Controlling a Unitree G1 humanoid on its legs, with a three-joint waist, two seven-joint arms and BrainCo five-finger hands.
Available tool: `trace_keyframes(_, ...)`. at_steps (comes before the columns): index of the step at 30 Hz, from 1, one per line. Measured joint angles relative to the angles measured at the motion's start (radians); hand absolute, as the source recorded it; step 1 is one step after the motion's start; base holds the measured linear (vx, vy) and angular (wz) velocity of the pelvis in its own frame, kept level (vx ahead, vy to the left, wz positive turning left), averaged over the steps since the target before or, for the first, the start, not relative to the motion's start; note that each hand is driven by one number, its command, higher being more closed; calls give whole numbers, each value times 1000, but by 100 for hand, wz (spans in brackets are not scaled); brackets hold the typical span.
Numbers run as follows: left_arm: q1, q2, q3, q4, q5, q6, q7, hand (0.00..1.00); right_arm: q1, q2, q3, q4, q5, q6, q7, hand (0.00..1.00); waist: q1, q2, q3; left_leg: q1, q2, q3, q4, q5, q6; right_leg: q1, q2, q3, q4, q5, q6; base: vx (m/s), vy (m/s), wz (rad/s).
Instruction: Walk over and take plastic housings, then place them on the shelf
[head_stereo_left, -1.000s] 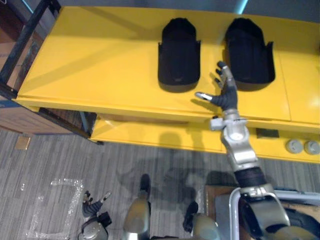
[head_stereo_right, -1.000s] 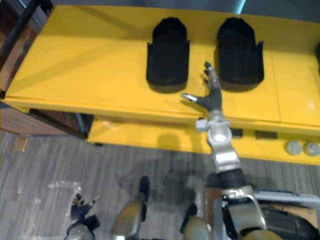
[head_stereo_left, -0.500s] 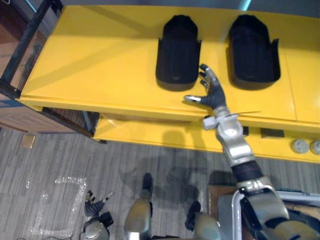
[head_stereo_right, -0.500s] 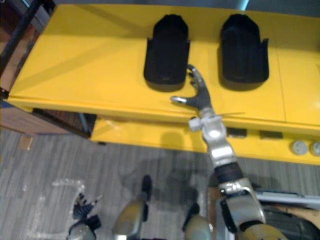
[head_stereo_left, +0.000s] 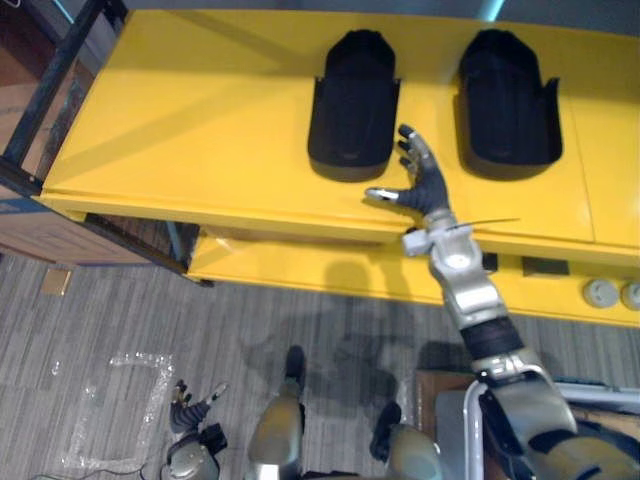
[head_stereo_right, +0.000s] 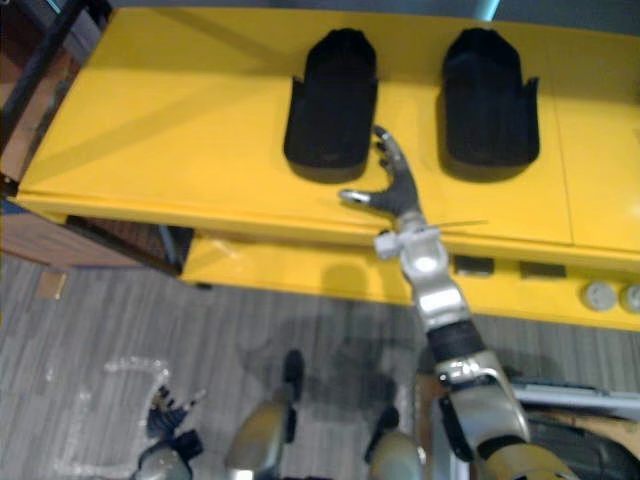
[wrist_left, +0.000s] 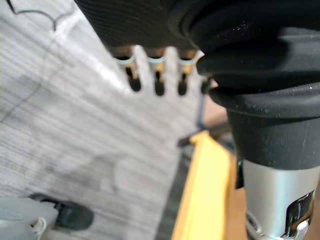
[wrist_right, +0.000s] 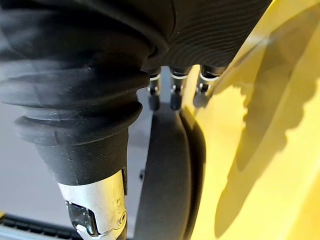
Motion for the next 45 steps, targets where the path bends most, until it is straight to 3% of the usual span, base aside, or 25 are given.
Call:
trace_keyframes(4, 0, -1, -5, 0, -1, -2, 1, 0, -7, 10, -20, -88, -151, -46, -165, 0, -3, -2, 28, 0, 1, 2, 0, 0, 0, -1, 0, 1, 2, 0, 0, 0, 0, 0)
trace_keyframes(7, -1, -1, -31, -1, -2, -2, 1, 0, -4, 12, -17, -233, -211, -79, -215, 0, -5, -5, 39, -1, 1, 3, 0, 0, 0, -3, -1, 2, 2, 0, 0, 0, 0, 0)
trace_keyframes(10, -1, -3, -31, 0, -2, -6, 1, 0, 16, 11, -5, -353, -230, -112, -211, 0, -6, -14, 44, -1, 1, 4, -2, -1, 1, -4, -1, 2, 1, -1, -1, 0, 0, 0)
trace_keyframes(12, -1, -2, -30, 0, -2, -9, 0, 0, 47, 4, 26, -422, -216, -141, -178, 0, -6, -19, 47, -1, 1, 5, -6, -1, 1, -5, -1, 2, 1, -2, -1, 0, 0, 0)
trace_keyframes(16, -2, 4, -27, 1, -2, -17, -3, 0, 108, -10, 119, -518, -115, -184, 3, 0, -7, -34, 54, -9, 2, 7, -14, -2, 3, -18, 0, 5, 3, -3, -1, 1, -6, -1)
trace_keyframes(20, -2, 13, -16, 7, -2, -37, -8, 0, 121, -29, 164, -534, -1, -189, 171, 0, -6, -55, 62, -9, 1, 7, -14, 1, -1, -17, 1, 5, 2, -3, -1, 0, 0, 0)
trace_keyframes(25, -1, 24, -16, 43, -3, -41, -9, 0, 121, -39, 180, -534, 86, -188, 290, 0, -2, -72, 52, -10, 0, 7, -15, 1, -1, -16, 3, 5, -1, -2, -1, 0, 0, 0)
trace_keyframes(40, -1, 47, -17, 43, -12, -42, -24, 0, 104, -41, 180, -415, 122, -91, 462, 0, 0, -83, 44, -5, 3, 7, -14, 4, -1, -13, 2, 7, 0, -2, -1, 0, 0, 0)
trace_keyframes(45, -1, 47, -18, 42, -12, -41, -28, 0, 91, -45, 180, -355, 122, -70, 472, 0, 0, -83, 37, -3, 2, 6, -14, 4, -1, -11, 2, 7, -1, -2, -1, 0, 0, 0)
